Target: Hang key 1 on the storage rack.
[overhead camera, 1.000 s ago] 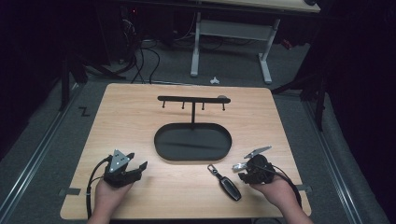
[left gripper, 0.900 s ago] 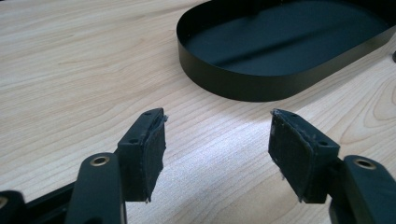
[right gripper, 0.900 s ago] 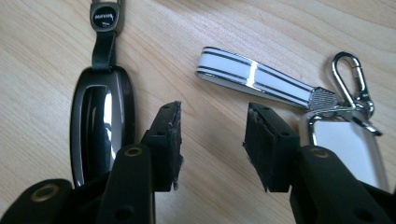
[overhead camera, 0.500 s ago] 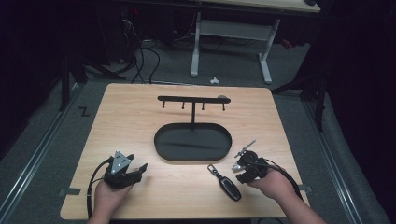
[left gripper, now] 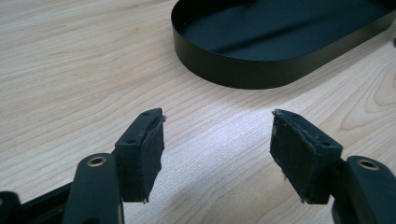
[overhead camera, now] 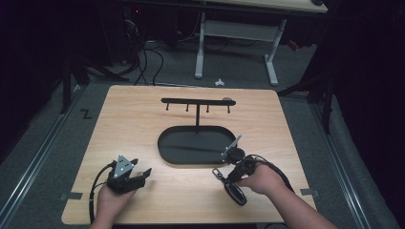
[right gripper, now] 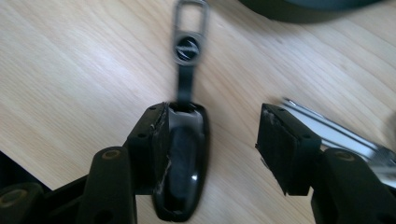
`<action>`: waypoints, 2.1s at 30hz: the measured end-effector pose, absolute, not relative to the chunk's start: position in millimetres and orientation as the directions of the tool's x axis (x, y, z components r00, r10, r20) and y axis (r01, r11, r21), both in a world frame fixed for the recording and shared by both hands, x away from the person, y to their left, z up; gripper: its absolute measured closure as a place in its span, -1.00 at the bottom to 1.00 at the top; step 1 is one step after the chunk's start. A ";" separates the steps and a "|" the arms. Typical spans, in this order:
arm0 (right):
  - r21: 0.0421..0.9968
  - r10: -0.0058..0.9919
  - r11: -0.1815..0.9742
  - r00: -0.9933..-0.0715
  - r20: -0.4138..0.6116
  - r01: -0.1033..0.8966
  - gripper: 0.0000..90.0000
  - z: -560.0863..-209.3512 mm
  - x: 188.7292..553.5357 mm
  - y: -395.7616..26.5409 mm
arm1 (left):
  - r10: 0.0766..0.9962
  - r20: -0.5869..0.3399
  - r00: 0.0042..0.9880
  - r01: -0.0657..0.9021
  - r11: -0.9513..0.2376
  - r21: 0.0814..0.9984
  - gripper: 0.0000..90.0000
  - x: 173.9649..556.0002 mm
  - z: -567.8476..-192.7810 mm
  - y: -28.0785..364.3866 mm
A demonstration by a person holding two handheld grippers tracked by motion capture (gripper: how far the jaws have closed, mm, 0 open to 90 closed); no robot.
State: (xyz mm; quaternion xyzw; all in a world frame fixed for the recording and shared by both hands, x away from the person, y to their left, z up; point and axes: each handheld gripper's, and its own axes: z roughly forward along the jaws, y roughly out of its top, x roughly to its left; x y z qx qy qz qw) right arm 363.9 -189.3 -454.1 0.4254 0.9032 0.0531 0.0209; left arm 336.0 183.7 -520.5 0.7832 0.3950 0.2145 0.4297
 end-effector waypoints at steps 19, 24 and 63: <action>-0.023 0.742 0.670 -0.671 -0.002 0.742 0.46 -488.6 380.7 -155.5 | 0.806 -0.039 0.590 0.443 -0.284 0.850 -0.24 336.2 -518.8 184.9; -0.033 0.746 0.666 -0.666 -0.008 0.745 0.53 -488.9 378.5 -153.2 | 0.811 -0.053 0.583 0.450 -0.267 0.852 -0.24 336.6 -516.8 184.8; 0.053 0.726 0.684 -0.686 0.060 0.728 0.78 -462.8 364.3 -177.5 | 0.802 -0.049 0.595 0.444 -0.277 0.852 -0.19 324.2 -521.6 196.2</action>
